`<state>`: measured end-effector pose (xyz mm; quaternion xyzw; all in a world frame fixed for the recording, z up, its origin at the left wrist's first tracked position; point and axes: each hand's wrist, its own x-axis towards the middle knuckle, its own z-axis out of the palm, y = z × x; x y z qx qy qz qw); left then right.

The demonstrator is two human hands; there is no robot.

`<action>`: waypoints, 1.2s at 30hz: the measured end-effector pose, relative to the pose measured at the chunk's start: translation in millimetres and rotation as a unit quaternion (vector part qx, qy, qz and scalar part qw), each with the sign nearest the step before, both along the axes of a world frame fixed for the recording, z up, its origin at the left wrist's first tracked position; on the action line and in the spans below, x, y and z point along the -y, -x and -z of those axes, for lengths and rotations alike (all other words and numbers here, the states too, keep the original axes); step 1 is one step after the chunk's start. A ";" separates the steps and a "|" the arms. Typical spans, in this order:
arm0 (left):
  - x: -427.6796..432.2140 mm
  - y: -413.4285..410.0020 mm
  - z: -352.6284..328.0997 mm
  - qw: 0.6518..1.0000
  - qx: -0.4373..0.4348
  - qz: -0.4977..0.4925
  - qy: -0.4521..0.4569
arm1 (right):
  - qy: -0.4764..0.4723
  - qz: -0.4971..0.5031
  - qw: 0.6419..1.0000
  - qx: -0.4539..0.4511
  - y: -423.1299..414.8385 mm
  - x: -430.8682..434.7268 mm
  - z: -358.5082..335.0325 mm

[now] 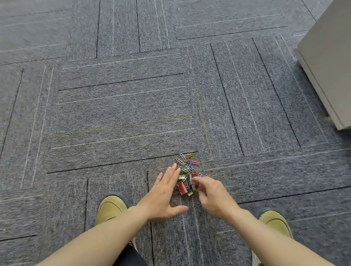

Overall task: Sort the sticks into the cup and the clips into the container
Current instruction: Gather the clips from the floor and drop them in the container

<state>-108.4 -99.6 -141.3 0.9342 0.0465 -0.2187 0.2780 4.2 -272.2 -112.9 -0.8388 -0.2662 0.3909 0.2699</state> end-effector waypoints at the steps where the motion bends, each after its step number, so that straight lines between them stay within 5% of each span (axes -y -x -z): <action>1: 0.5 -0.6 -0.3 1.000 -0.001 -0.005 0.002 | -0.020 0.023 0.999 -0.036 0.2 -1.3 -0.5; 4: -0.2 -8.6 -5.5 0.999 0.006 -0.003 -0.040 | -0.069 0.134 0.984 -0.098 -6.0 0.5 -1.2; 9: 2.8 -54.4 -11.3 0.984 0.027 0.079 -0.157 | -0.073 0.295 0.951 -0.056 -24.7 13.7 -0.8; 16: 14.3 -49.3 3.7 0.968 0.043 0.148 -0.197 | -0.090 0.345 0.931 -0.080 -29.8 18.2 4.2; 25: 25.2 -36.9 33.4 0.928 0.272 0.088 -0.239 | -0.127 0.419 0.888 -0.142 -21.7 8.6 10.2; 36: 26.4 -39.8 28.1 0.939 0.246 0.081 -0.225 | -0.137 0.458 0.854 -0.205 -21.0 9.7 7.0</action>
